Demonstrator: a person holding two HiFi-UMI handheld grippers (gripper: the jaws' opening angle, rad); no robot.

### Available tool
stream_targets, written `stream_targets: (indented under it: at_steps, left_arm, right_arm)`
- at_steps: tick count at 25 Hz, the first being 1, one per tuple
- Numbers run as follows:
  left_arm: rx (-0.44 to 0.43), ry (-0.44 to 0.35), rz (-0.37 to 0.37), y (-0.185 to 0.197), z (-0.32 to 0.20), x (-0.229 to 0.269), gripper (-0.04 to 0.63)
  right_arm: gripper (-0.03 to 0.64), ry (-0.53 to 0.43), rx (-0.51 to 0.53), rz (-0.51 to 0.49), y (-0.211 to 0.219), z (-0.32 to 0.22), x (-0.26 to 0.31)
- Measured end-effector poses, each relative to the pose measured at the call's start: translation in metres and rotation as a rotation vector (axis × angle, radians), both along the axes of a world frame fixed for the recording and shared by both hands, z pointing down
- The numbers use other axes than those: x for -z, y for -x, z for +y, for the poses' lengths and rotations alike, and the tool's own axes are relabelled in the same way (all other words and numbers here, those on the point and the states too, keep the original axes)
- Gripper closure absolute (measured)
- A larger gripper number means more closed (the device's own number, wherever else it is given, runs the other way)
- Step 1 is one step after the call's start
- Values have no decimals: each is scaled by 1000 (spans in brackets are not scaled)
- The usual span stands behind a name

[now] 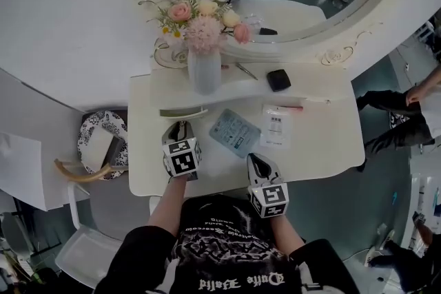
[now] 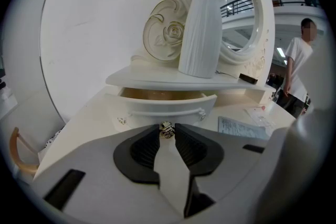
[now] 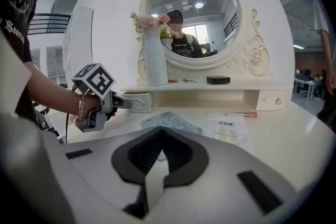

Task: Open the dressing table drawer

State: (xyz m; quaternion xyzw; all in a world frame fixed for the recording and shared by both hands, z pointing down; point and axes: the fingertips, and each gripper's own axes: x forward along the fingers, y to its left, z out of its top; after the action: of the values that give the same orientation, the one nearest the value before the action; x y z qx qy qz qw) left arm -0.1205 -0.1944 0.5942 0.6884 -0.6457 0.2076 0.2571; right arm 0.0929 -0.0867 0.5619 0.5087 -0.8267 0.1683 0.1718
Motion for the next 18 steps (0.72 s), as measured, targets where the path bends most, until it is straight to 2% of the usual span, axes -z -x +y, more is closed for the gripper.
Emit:
stream_targets:
  at_steps: [18]
  left_arm:
    - [-4,9,-4,0,8,-1,492]
  right_arm:
    - [606,2,-17,-5,1,5,1]
